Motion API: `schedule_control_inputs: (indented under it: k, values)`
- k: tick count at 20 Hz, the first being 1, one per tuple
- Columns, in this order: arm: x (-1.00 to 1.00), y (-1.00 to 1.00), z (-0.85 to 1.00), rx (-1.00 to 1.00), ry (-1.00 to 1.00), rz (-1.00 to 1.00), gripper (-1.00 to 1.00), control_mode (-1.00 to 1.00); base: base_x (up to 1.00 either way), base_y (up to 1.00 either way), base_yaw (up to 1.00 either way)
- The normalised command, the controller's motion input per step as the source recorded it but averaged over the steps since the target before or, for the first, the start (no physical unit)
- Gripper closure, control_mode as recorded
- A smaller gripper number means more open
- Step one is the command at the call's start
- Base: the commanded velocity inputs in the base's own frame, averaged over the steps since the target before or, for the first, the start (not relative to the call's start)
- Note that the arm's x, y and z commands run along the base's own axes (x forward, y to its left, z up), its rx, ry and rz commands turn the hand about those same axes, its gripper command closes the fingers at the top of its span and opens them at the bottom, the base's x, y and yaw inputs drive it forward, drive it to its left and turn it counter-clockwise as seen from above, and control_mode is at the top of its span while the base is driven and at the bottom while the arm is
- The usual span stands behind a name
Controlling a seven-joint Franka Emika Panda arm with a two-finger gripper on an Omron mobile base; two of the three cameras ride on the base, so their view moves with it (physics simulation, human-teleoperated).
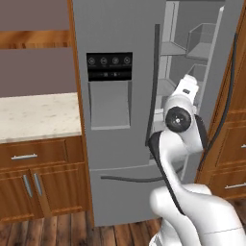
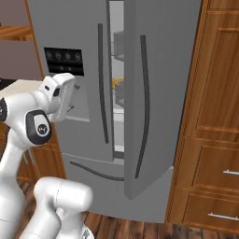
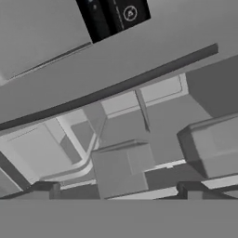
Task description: Retrieve the fish from the fridge and place it on the saucepan with marinade on the stove.
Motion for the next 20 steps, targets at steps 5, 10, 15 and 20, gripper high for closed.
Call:
schedule_control_inputs:
  k: [5, 10, 15, 20]
  values:
    - [0.14, -0.19, 0.0, -0.01, 0.11, -0.11, -1.0, -1.0, 0.0, 0.0, 0.0]
    - [0.11, -0.16, 0.0, 0.0, 0.03, -0.12, -1.0, -1.0, 0.0, 0.0, 0.0]
    - [0.49, -0.02, -0.01, -0.04, 0.01, -0.03, -1.0, -1.0, 0.0, 0.0, 0.0]
    - [0.5, -0.12, -0.12, -0.05, 0.0, -0.02, -1.0, -1.0, 0.0, 0.0, 0.0]
